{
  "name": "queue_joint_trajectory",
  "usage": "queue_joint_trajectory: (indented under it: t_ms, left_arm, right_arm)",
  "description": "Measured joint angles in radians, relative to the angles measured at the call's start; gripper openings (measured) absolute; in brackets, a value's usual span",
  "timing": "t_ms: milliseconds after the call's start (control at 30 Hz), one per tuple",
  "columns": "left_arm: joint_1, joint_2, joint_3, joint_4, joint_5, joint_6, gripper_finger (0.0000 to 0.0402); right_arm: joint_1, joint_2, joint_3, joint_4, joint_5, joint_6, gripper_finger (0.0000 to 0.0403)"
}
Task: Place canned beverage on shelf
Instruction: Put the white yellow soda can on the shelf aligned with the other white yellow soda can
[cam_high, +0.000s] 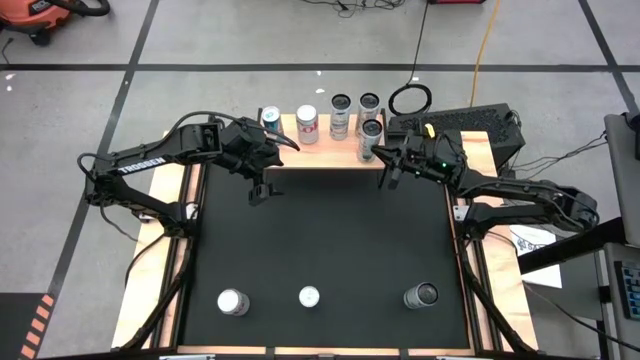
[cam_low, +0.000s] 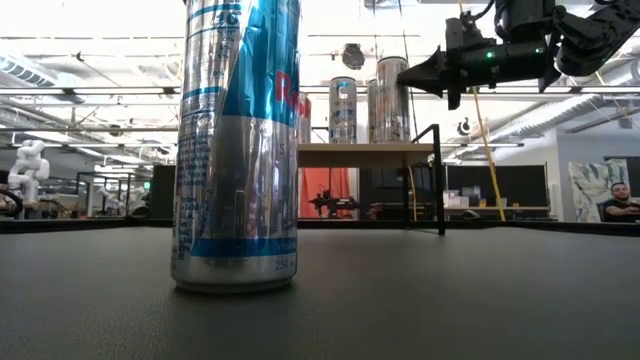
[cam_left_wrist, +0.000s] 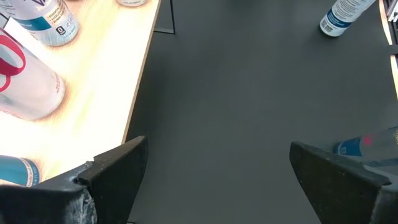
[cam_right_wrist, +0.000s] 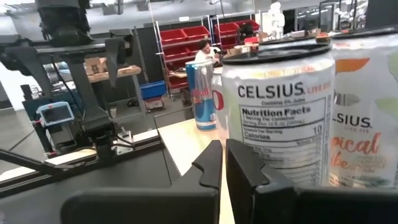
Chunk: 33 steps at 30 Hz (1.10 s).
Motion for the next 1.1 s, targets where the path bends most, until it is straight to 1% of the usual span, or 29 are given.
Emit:
queue_joint_trajectory:
  t_ms: [167, 567, 700, 1100]
  left_arm:
    - [0.000, 0.000, 0.000, 0.000, 0.000, 0.000, 0.0393]
    - [0.000, 0.000, 0.000, -0.001, 0.000, 0.000, 0.0393]
    - [0.000, 0.000, 0.000, -0.001, 0.000, 0.000, 0.0393]
    - [0.000, 0.000, 0.000, -0.001, 0.000, -0.001, 0.0393]
  right_arm:
    - [0.000, 0.000, 0.000, -0.011, 0.072, 0.000, 0.0001]
    - [0.000, -0.001, 0.000, -0.017, 0.082, 0.000, 0.0000]
    - [0.000, -0.008, 0.000, -0.018, 0.132, 0.000, 0.0000]
    - [0.000, -0.100, 0.000, -0.077, 0.174, 0.000, 0.0000]
